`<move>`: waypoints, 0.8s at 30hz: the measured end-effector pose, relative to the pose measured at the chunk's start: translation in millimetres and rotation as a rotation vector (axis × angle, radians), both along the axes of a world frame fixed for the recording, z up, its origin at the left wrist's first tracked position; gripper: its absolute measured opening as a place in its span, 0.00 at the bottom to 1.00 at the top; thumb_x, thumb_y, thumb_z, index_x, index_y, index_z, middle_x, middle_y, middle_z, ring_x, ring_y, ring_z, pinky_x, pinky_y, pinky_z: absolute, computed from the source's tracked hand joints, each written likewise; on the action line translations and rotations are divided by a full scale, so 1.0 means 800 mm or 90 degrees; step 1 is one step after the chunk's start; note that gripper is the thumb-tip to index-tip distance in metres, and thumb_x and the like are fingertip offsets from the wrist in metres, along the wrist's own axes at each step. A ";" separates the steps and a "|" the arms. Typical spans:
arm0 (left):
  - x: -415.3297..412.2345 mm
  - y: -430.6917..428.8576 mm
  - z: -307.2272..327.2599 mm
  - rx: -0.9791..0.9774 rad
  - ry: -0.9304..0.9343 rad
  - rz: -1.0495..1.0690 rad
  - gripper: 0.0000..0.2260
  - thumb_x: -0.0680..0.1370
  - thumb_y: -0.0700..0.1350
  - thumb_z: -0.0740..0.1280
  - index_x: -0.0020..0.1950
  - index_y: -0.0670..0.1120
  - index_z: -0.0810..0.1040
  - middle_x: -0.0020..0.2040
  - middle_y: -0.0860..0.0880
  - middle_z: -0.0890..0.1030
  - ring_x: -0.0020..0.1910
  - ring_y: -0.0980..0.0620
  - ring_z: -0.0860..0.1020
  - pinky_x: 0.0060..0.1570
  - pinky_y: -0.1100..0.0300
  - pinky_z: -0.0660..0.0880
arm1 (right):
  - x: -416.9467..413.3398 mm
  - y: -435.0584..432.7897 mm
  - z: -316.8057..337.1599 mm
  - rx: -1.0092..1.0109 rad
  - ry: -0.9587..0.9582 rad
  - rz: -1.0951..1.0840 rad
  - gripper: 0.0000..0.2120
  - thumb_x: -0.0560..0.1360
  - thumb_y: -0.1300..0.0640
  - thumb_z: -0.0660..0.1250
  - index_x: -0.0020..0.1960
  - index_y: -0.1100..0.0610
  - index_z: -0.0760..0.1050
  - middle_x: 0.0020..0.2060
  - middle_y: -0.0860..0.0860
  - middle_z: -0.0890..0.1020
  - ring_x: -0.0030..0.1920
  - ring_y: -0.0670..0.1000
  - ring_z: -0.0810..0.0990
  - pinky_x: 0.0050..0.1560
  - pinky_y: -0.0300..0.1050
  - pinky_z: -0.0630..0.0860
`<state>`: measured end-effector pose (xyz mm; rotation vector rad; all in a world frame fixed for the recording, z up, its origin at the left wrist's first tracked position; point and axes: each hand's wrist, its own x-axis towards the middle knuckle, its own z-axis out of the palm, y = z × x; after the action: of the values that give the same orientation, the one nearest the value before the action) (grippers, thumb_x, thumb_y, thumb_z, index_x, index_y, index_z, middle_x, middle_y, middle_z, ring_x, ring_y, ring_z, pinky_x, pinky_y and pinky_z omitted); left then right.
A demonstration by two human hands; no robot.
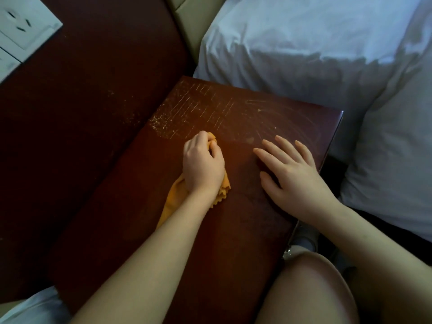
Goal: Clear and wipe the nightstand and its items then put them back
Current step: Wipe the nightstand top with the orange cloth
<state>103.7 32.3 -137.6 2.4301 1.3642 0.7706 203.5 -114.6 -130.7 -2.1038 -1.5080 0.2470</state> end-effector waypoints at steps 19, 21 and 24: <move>0.004 -0.019 0.000 -0.011 0.020 -0.012 0.04 0.78 0.41 0.61 0.48 0.46 0.75 0.49 0.53 0.78 0.50 0.59 0.69 0.46 0.65 0.64 | 0.000 -0.005 0.003 0.005 -0.001 0.006 0.24 0.76 0.56 0.61 0.71 0.56 0.65 0.71 0.54 0.67 0.74 0.57 0.55 0.72 0.55 0.43; 0.011 -0.031 0.000 0.001 0.049 -0.081 0.05 0.78 0.42 0.60 0.50 0.46 0.75 0.50 0.52 0.79 0.53 0.55 0.72 0.48 0.66 0.64 | -0.002 -0.004 0.004 -0.003 -0.005 0.016 0.23 0.77 0.55 0.60 0.72 0.55 0.64 0.71 0.53 0.66 0.74 0.57 0.54 0.72 0.54 0.42; -0.005 -0.049 0.000 0.004 0.076 -0.247 0.08 0.79 0.44 0.60 0.53 0.44 0.77 0.53 0.50 0.80 0.56 0.52 0.74 0.53 0.66 0.65 | -0.002 -0.004 0.007 0.016 0.002 0.023 0.22 0.77 0.57 0.60 0.70 0.57 0.67 0.69 0.55 0.69 0.73 0.58 0.57 0.71 0.55 0.46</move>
<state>99.9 -7.1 -137.8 2.6619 0.8788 0.5390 202.1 -118.1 -125.4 -2.0580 -1.5410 0.2428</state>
